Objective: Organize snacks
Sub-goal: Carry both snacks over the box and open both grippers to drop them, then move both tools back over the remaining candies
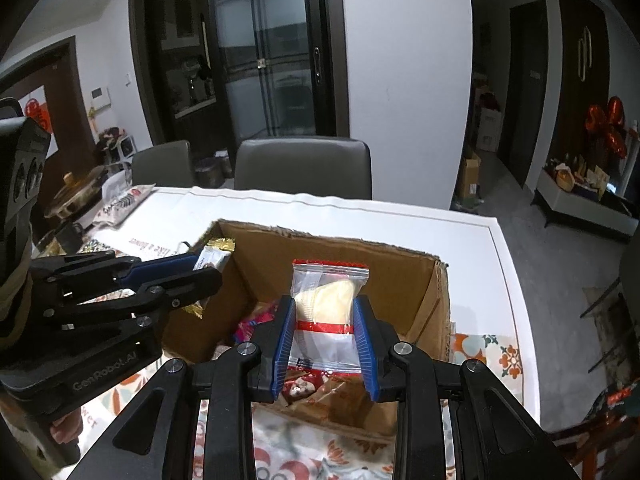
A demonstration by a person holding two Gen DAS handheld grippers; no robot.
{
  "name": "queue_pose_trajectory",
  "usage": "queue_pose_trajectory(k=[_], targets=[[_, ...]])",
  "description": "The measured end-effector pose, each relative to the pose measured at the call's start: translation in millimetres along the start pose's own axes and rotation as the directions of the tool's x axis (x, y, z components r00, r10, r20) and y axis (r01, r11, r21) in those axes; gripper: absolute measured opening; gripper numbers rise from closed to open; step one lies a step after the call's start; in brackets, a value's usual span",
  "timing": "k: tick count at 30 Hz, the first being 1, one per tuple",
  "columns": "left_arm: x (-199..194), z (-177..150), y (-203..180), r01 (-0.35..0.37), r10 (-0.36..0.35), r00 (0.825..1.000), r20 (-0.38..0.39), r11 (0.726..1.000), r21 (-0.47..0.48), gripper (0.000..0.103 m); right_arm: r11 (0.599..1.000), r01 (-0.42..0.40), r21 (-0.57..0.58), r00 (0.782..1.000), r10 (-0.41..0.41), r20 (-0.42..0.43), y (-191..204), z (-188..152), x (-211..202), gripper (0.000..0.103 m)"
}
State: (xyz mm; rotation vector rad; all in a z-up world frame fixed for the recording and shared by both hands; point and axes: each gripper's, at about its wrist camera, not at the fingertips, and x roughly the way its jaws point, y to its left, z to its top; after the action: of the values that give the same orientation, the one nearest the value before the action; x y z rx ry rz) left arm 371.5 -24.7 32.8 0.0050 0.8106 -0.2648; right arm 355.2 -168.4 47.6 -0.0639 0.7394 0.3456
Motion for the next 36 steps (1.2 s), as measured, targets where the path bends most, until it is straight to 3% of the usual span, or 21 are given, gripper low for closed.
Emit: queue_pose_trajectory(k=[2, 5, 8, 12, 15, 23, 26, 36], targets=[[5.4, -0.8, -0.7, -0.002, 0.002, 1.0, -0.019, 1.0, -0.005, 0.02, 1.0, -0.002, 0.003, 1.0, 0.002, -0.014, -2.0, -1.6, 5.2, 0.031], [7.5, -4.6, -2.0, -0.021, 0.021, 0.999, -0.026, 1.0, -0.004, 0.036, 1.0, 0.001, -0.004, 1.0, -0.001, -0.029, -3.6, -3.4, 10.4, 0.032], [-0.8, -10.6, -5.7, -0.041, 0.041, 0.999, -0.008, 0.999, 0.002, 0.038, 1.0, 0.028, -0.002, 0.999, -0.028, -0.022, -6.4, -7.0, 8.7, 0.048], [-22.9, -23.3, -13.2, -0.061, 0.06, 0.997, 0.04, 0.998, 0.016, 0.045, 0.999, 0.036, 0.007, 0.999, -0.036, 0.006, -6.7, -17.9, -8.4, 0.049], [-39.9, -36.8, -21.4, -0.06, 0.057, 0.995, 0.077, 0.998, 0.037, 0.045, 0.999, 0.045, 0.007, 0.998, -0.045, 0.048, -4.2, -27.2, -25.5, 0.056], [-74.5, -66.3, -33.7, -0.034, 0.026, 0.992, 0.126, 0.997, 0.063, 0.047, 0.999, 0.034, 0.016, 0.992, -0.036, 0.124, 5.9, -52.8, -69.0, 0.057], [-86.8, -79.3, -41.5, -0.048, 0.034, 0.988, 0.152, 0.995, 0.086, 0.049, 0.999, 0.043, 0.028, 0.989, -0.046, 0.144, 6.5, -64.0, -83.6, 0.063], [-106.9, -110.2, -56.0, -0.031, 0.012, 0.985, 0.175, 0.994, 0.108, 0.052, 0.997, 0.011, 0.076, 0.992, -0.02, 0.125, 8.3, -104.8, -104.1, 0.067]])
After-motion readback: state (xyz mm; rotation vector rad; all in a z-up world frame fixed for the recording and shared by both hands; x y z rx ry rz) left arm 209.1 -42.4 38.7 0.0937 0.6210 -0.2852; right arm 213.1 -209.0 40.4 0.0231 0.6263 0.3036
